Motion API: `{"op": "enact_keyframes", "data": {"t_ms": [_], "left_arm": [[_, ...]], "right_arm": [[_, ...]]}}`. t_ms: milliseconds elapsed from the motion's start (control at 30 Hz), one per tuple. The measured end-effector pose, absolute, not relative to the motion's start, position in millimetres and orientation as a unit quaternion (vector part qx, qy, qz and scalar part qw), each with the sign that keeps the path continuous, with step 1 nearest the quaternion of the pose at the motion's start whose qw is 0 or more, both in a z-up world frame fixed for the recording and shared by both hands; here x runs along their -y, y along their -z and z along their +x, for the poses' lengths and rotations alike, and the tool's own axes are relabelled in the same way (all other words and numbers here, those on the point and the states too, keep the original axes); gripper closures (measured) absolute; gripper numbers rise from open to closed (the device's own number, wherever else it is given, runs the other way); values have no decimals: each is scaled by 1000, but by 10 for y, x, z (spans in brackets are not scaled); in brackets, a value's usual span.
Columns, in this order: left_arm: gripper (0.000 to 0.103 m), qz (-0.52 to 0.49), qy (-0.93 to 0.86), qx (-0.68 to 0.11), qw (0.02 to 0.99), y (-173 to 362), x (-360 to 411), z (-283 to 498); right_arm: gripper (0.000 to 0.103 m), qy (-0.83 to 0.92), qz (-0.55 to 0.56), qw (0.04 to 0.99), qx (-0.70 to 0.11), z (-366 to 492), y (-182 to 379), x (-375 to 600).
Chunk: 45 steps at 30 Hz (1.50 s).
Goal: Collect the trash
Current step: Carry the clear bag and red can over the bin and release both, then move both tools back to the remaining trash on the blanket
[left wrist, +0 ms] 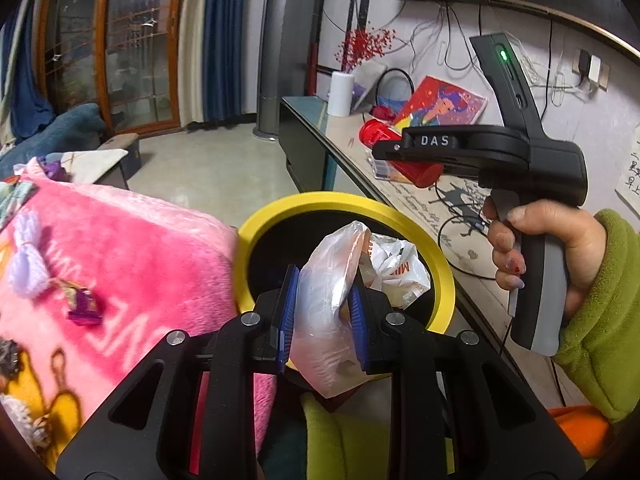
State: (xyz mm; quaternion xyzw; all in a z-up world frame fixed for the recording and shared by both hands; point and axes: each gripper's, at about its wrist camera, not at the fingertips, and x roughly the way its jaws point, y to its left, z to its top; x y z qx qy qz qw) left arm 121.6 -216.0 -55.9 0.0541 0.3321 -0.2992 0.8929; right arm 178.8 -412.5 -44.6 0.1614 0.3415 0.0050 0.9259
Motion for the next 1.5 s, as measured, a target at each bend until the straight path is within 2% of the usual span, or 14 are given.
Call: {"op": "enact_keyframes", "data": {"t_ms": [200, 233, 333, 367, 433, 567, 633, 900, 1500], "left_arm": [[83, 58, 307, -343, 886, 678, 2269, 1302], [81, 57, 307, -345, 885, 694, 2274, 1312], [62, 50, 306, -350, 884, 717, 2279, 1348], [53, 48, 305, -351, 884, 721, 2266, 1354], [48, 43, 303, -352, 885, 712, 2225, 1361], [15, 24, 289, -349, 891, 645, 2097, 1354], [11, 15, 281, -343, 896, 587, 2010, 1343], [11, -11, 245, -320, 915, 395, 1728, 1315], [11, -58, 161, -275, 946, 93, 1022, 1233]], "right_arm": [[71, -8, 181, 911, -371, 1880, 633, 4186], [67, -10, 187, 908, -374, 1893, 661, 4198], [55, -1, 185, 909, -374, 1894, 688, 4216], [54, 0, 187, 909, -373, 1896, 691, 4232], [54, 6, 189, 909, -372, 1892, 694, 4251], [49, 10, 184, 914, -362, 1862, 645, 4237], [47, 10, 178, 918, -354, 1841, 599, 4199], [39, -13, 147, 932, -330, 1761, 417, 3911], [36, -76, 117, 945, -297, 1550, 96, 3330]]}}
